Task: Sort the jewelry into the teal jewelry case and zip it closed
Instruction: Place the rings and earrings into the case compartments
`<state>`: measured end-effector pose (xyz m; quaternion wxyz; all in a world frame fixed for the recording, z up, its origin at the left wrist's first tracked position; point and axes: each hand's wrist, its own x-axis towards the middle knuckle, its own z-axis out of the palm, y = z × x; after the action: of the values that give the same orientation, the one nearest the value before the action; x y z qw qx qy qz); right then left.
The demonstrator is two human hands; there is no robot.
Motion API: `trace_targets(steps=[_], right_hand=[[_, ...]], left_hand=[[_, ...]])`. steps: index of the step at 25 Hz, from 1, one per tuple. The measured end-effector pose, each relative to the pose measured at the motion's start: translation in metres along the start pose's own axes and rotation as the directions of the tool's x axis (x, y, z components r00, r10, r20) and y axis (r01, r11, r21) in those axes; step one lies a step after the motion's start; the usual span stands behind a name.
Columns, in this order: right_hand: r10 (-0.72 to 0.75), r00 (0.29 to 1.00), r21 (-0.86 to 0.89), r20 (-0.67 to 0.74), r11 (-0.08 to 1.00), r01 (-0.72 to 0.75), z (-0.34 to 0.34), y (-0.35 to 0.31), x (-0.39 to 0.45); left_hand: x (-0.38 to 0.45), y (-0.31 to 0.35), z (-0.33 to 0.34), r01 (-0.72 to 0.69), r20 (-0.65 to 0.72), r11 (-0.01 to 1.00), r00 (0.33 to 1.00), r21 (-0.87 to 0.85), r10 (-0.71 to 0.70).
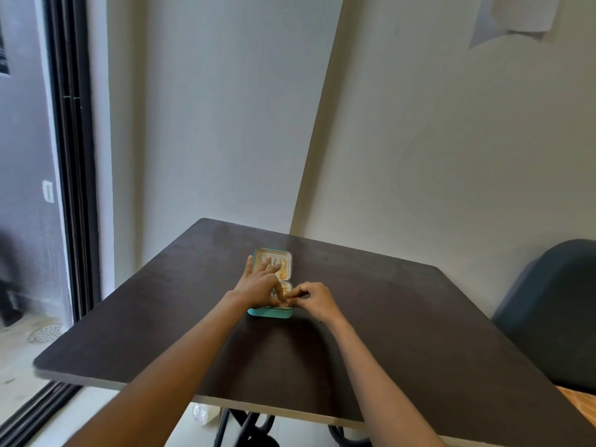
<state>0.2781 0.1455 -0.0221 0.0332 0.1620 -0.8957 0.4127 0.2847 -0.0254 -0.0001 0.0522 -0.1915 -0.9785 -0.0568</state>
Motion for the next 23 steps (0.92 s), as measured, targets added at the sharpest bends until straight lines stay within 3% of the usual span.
trace_targets(steps=[5, 10, 12, 15, 18, 23], right_hand=[[-0.013, 0.998, -0.191, 0.067, 0.981, 0.026, -0.003, -0.009, 0.001], [-0.035, 0.972, -0.386, 0.231, 0.914, 0.125, -0.012, -0.022, 0.003], [-0.057, 0.987, -0.322, 0.147, 0.941, 0.102, -0.012, -0.020, -0.006], [-0.141, 0.985, -0.324, -0.099, 0.941, 0.102, -0.010, -0.010, -0.021], [-0.213, 0.970, -0.431, -0.117, 0.891, 0.143, -0.002, -0.006, -0.029], [-0.252, 0.957, -0.466, -0.145, 0.871, 0.158, 0.008, -0.002, -0.031]], left_hand=[[-0.002, 0.000, 0.000, 0.015, -0.008, 0.999, 1.000, -0.038, -0.015], [-0.004, 0.001, 0.001, 0.036, -0.012, 0.998, 0.999, -0.059, -0.037], [-0.005, 0.001, 0.002, 0.037, -0.012, 0.997, 0.999, -0.073, -0.038], [-0.005, 0.000, 0.003, 0.040, -0.014, 0.995, 0.999, -0.087, -0.041], [-0.004, 0.000, 0.003, 0.039, -0.017, 0.995, 0.999, -0.088, -0.041], [-0.004, -0.001, 0.005, 0.044, -0.020, 0.993, 0.999, -0.109, -0.047]])
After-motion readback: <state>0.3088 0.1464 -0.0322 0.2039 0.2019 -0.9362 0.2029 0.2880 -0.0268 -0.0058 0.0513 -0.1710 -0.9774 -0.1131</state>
